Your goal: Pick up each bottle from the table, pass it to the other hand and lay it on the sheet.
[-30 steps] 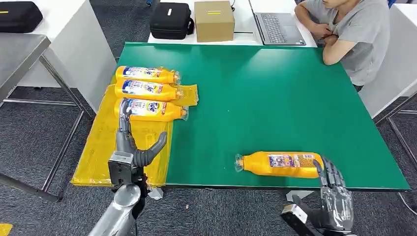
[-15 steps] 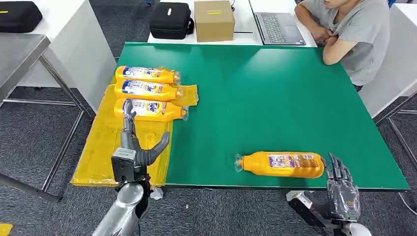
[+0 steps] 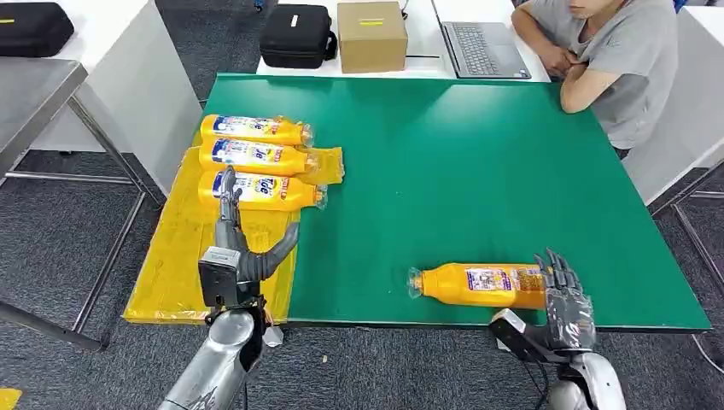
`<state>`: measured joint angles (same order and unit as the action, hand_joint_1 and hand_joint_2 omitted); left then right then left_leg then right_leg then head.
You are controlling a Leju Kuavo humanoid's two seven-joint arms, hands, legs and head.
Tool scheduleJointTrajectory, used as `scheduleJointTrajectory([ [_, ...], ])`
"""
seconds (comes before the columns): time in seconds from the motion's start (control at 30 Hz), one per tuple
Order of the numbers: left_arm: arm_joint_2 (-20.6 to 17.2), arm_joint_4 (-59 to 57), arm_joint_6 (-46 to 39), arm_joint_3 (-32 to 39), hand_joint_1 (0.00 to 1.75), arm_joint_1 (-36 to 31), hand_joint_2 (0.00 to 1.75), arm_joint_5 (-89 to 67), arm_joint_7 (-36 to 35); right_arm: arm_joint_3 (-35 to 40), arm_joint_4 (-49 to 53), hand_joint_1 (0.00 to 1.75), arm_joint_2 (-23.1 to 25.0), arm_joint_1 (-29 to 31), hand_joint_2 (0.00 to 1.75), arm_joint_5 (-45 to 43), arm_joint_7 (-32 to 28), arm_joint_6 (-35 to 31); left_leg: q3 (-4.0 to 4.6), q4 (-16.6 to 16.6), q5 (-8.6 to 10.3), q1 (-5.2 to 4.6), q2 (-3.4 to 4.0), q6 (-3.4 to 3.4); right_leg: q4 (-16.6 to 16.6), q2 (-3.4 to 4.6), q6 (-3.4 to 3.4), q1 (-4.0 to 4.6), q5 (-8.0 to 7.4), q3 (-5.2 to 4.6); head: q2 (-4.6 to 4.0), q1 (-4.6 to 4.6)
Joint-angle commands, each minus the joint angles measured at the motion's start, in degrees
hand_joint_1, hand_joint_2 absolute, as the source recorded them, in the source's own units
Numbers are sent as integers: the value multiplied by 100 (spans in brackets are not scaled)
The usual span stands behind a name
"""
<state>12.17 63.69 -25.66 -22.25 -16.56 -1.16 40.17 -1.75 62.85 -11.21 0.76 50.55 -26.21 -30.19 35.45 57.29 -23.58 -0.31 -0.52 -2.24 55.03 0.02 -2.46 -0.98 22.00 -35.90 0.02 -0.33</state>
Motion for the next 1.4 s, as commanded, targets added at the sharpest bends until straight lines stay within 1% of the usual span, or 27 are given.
scheduleJointTrajectory([
  [0.03,-40,-418,-89,-54,0,-283,175,93,-17,536,-1523,0,112,798,175,-93,-118,-193,-33,-4,-15,11,18,12,-8,15,11,12,9,31,0,0],
  [0.07,-40,-418,-89,-54,0,-283,175,93,-17,536,-1523,0,112,798,175,-93,-118,-193,-25,-5,-10,6,16,9,-6,12,8,7,6,22,0,0],
  [0.1,-40,-418,-89,-54,0,-283,175,93,-17,536,-1523,0,112,798,175,-93,-118,-193,-42,-4,-19,9,19,14,-5,14,12,9,14,38,0,0],
  [0.13,-40,-418,-89,-54,0,-283,175,93,-17,536,-1523,0,112,798,175,-93,-118,-193,-32,-3,-15,9,12,12,-5,8,11,9,12,31,0,0],
  [0.17,-40,-418,-89,-54,0,-283,175,93,-17,536,-1523,0,112,798,175,-93,-118,-193,-45,-2,-21,11,14,15,-3,9,14,11,18,43,0,0],
  [0.23,-39,-427,-92,-43,0,-289,175,108,-17,548,-1556,0,102,822,175,-106,-122,-188,-23,-4,-10,7,9,9,-5,6,9,7,8,22,0,0],
  [0.27,-35,-442,-94,-33,0,-290,175,124,-17,573,-1609,0,103,844,175,-106,-125,-202,-34,-3,-15,8,12,12,-5,8,12,9,12,33,0,0],
  [0.3,-35,-442,-94,-33,0,-290,175,124,-17,573,-1609,0,103,844,175,-106,-125,-202,-23,-4,-9,6,8,9,-5,5,10,6,8,22,0,0],
  [0.4,-22,-528,-96,-19,0,-295,175,143,-17,646,-1785,0,86,866,175,-103,-151,-193,-41,-3,-18,8,16,15,-3,10,15,8,15,38,0,0],
  [0.43,-22,-528,-96,-19,0,-295,175,143,-17,646,-1785,0,86,866,175,-103,-151,-193,-27,-4,-11,7,9,11,-6,4,11,7,9,26,0,0],
  [0.47,-16,-560,-92,-18,0,-305,175,144,-17,695,-1855,0,77,900,175,-76,-169,-186,-42,-4,-18,9,12,16,-4,5,15,9,15,40,0,2],
  [0.57,-16,-560,-92,-18,0,-305,175,144,-17,695,-1855,0,77,900,175,-76,-169,-186,-19,-4,-7,6,8,9,-5,3,8,6,5,17,0,0],
  [0.6,-7,-590,-91,-12,0,-331,175,154,-17,732,-1911,0,67,947,175,-47,-166,-183,-39,-4,-17,9,12,15,-4,6,14,10,13,36,0,0],
  [0.63,-1,-591,-86,-8,0,-338,175,164,-17,778,-2010,0,55,1007,175,-32,-159,-198,-26,-4,-9,7,8,10,-5,4,9,7,7,22,0,2],
  [0.67,7,-595,-86,-6,0,-349,175,172,-17,840,-2097,0,28,1063,175,-9,-158,-191,-39,-3,-16,9,13,14,-3,8,13,9,12,33,0,0],
  [0.7,10,-595,-81,-4,0,-352,175,176,-17,873,-2141,0,15,1085,175,-8,-161,-155,-29,-3,-10,7,13,10,-5,9,10,8,5,23,0,2],
  [0.73,16,-603,-54,-4,0,-363,175,180,-17,939,-2223,0,-31,1136,175,-58,-174,63,-40,-2,-15,9,18,13,-3,13,13,10,9,32,0,0],
  [0.77,23,-630,8,-8,0,-389,175,187,-17,1068,-2320,0,-153,1195,175,-102,-199,530,-36,-3,-13,8,20,13,-5,15,12,9,6,28,0,0],
  [0.8,26,-637,10,-2,0,-395,175,191,-17,1101,-2317,150,-232,1186,175,-95,-221,599,-33,-3,-11,6,25,10,-4,20,10,6,3,23,-2,2],
  [0.83,40,-663,13,4,0,-414,175,188,-17,1134,-2359,175,-278,1192,175,-110,-178,764,-48,0,-18,8,25,15,-1,19,14,9,11,38,0,2],
  [0.9,56,-695,14,25,0,-443,175,185,-17,1262,-2321,175,-364,1153,175,-33,-100,916,-35,-3,-9,6,20,12,-4,18,9,6,2,26,0,0],
  [0.97,58,-684,27,34,0,-431,175,176,-17,1338,-2245,175,-413,1075,175,-7,5,1087,-50,-3,-12,8,26,13,-8,28,12,9,-1,36,0,0],
  [1.1,70,-681,19,21,0,-415,175,154,-17,1404,-2223,175,-464,1019,175,32,222,1381,-95,-6,-16,9,12,14,-15,19,14,11,7,82,0,2],
  [1.23,88,-744,17,53,0,-517,175,178,-17,1541,-2396,175,-542,1191,175,113,339,1763,-119,-4,-25,15,12,11,-20,20,17,17,7,106,0,2],
  [1.33,109,-802,1,62,0,-586,175,181,-17,1590,-2513,175,-560,1304,175,113,355,1925,-131,-3,-25,13,13,9,-19,21,19,15,10,116,0,0],
  [1.37,113,-810,3,60,0,-599,175,176,-17,1616,-2546,175,-572,1325,175,111,355,1977,-139,-2,-26,9,27,1,-18,38,16,11,8,117,0,2],
  [1.4,114,-801,-3,62,0,-596,175,173,-17,1612,-2549,175,-576,1322,175,85,345,2001,-139,-3,-25,12,21,3,-20,31,20,14,9,120,0,2],
])
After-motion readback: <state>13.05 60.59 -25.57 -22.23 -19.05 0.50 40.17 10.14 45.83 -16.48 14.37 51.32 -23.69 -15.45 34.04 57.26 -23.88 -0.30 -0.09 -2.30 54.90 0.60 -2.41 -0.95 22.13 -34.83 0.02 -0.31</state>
